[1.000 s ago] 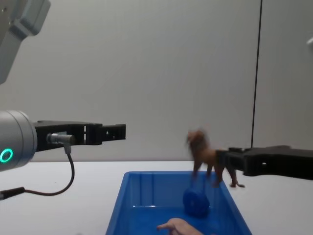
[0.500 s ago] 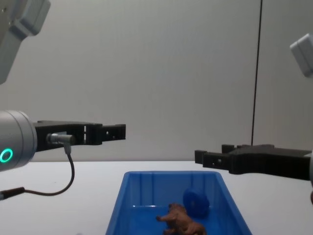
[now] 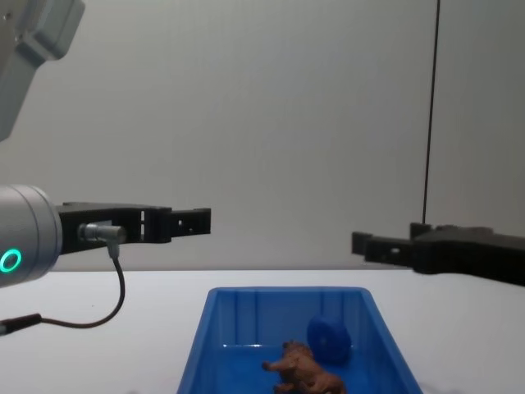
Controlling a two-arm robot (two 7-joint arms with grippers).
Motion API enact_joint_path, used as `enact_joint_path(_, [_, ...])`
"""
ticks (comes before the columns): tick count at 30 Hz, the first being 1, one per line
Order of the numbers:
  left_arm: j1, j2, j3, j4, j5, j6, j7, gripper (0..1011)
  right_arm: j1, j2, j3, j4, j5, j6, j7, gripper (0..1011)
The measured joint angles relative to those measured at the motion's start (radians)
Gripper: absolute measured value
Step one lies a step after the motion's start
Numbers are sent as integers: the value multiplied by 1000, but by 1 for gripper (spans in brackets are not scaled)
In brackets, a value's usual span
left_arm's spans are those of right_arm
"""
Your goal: Pick up the two dolls from the table and place them into the box.
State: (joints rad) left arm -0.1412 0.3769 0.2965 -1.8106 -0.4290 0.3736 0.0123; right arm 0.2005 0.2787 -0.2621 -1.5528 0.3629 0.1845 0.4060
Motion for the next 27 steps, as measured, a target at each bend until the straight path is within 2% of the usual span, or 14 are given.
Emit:
enact_joint_path(11, [0, 0, 0, 0, 0, 0, 0, 1003, -44, 32, 26, -36, 52, -64, -56, 1001])
enact_joint_path(27, [0, 0, 0, 0, 0, 0, 0, 1003, -67, 50, 40, -55, 78, -97, -84, 1001])
